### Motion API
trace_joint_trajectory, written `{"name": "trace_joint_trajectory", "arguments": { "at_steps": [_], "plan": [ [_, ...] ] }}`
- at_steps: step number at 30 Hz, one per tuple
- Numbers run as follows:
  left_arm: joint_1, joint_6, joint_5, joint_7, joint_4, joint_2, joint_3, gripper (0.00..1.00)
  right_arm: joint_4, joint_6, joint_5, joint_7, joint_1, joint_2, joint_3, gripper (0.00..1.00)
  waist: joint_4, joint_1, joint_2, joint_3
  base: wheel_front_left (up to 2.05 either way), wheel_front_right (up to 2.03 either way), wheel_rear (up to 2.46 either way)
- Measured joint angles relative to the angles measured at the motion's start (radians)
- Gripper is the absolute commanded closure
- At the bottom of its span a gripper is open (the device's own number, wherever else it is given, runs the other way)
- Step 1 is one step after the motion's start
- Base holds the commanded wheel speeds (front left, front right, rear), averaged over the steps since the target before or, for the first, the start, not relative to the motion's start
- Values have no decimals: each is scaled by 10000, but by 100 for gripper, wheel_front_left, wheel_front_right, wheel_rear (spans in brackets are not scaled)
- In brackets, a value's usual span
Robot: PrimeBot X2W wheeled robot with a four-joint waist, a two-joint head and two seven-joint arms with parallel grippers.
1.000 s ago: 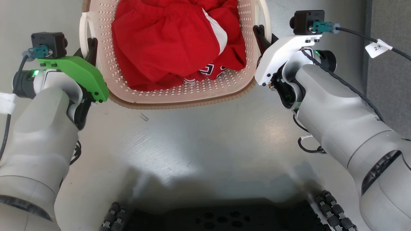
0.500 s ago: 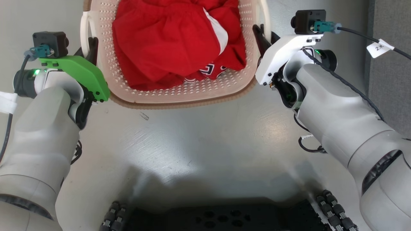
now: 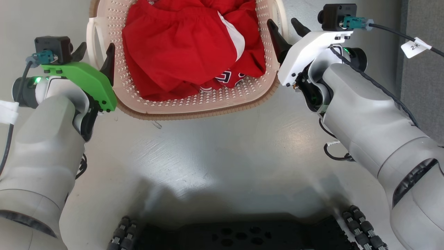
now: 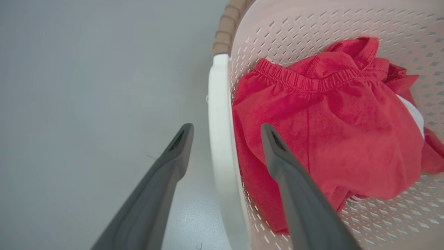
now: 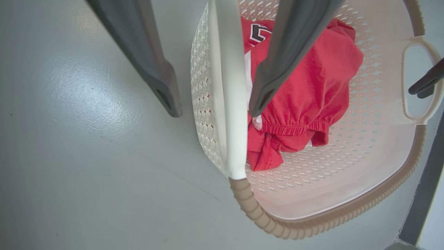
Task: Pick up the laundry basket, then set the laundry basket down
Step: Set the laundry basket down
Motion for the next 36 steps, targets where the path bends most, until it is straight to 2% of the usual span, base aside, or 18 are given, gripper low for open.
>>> {"name": "trace_joint_trajectory", "arguments": {
  "at_steps": [18,36],
  "plan": [
    [2,0,-234,-33,215,2,109,0,13,-2,-82,-2,1,0,-92,0,-16,0,0,-195,0,0,0],
    [493,0,-545,-88,207,52,357,0,48,54,-194,-2,227,2,-199,0,-147,-1,0,-1347,0,0,0]
  ]
}}
